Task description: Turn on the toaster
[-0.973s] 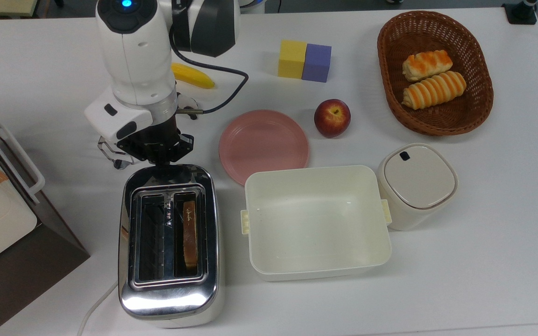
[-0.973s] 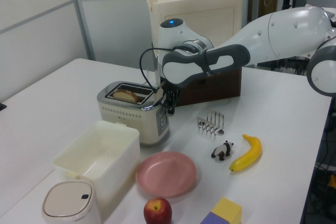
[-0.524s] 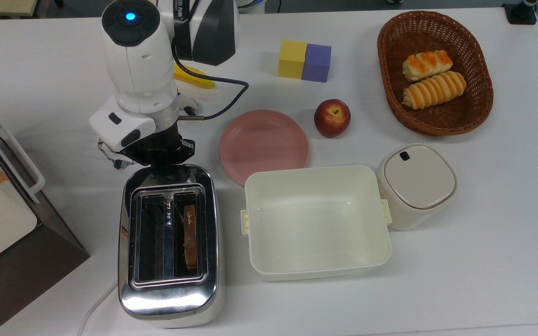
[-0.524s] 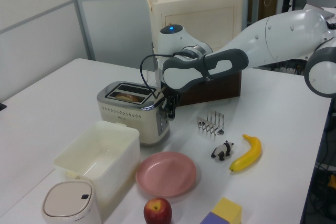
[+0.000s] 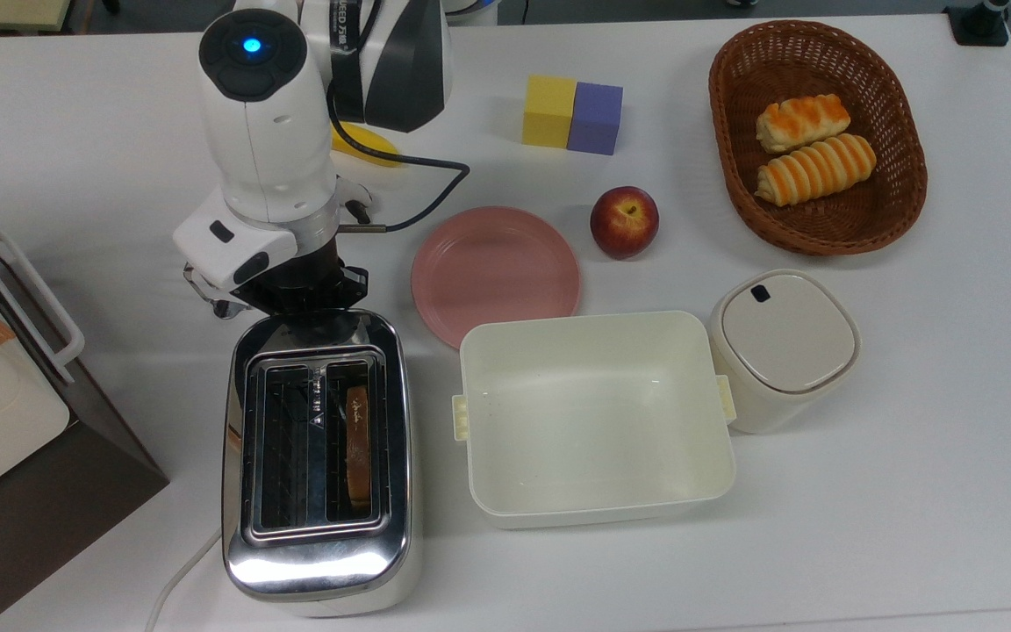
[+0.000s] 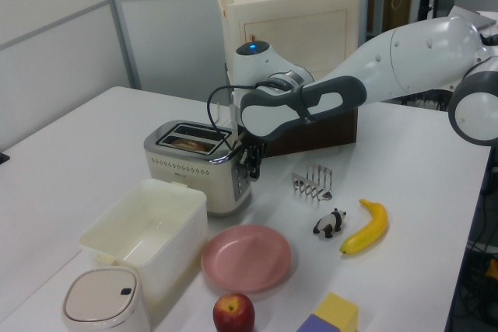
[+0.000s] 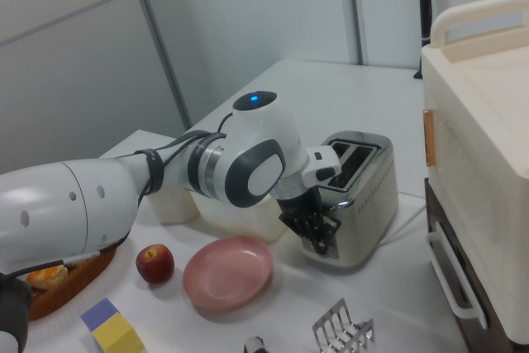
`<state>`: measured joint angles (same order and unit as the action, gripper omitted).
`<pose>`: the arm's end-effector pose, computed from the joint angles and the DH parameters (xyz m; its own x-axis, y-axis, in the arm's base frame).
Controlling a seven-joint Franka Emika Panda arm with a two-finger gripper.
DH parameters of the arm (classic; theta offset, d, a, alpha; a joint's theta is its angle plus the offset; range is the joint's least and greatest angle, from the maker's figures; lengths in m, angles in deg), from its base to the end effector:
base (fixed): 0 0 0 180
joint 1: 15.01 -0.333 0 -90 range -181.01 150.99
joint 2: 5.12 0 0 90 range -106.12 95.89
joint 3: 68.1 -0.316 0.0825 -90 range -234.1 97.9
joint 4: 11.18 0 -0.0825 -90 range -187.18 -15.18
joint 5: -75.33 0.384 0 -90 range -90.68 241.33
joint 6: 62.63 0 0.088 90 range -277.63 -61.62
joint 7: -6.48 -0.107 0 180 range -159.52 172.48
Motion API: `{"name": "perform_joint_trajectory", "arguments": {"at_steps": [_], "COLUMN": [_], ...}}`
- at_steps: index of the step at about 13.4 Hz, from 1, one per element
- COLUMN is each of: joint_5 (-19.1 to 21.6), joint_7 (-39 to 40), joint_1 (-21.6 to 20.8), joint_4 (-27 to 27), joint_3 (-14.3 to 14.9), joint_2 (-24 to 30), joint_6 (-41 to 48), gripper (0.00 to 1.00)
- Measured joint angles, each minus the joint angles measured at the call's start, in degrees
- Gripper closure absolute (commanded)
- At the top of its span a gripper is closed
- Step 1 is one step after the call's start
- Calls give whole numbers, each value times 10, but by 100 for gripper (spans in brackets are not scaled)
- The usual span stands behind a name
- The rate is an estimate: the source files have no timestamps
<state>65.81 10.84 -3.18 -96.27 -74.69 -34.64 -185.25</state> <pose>0.7080 -0.0859 0.3908 0.9898 0.0519 0.1326 0.0381 -0.9937 0.1049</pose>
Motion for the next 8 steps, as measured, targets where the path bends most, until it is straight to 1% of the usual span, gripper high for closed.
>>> {"name": "perform_joint_trajectory", "arguments": {"at_steps": [8], "joint_5": [-1], "joint_7": [0], "joint_1": [2], "joint_4": [4], "joint_3": [0], "joint_2": [3], "joint_6": [-4], "gripper": [100]}}
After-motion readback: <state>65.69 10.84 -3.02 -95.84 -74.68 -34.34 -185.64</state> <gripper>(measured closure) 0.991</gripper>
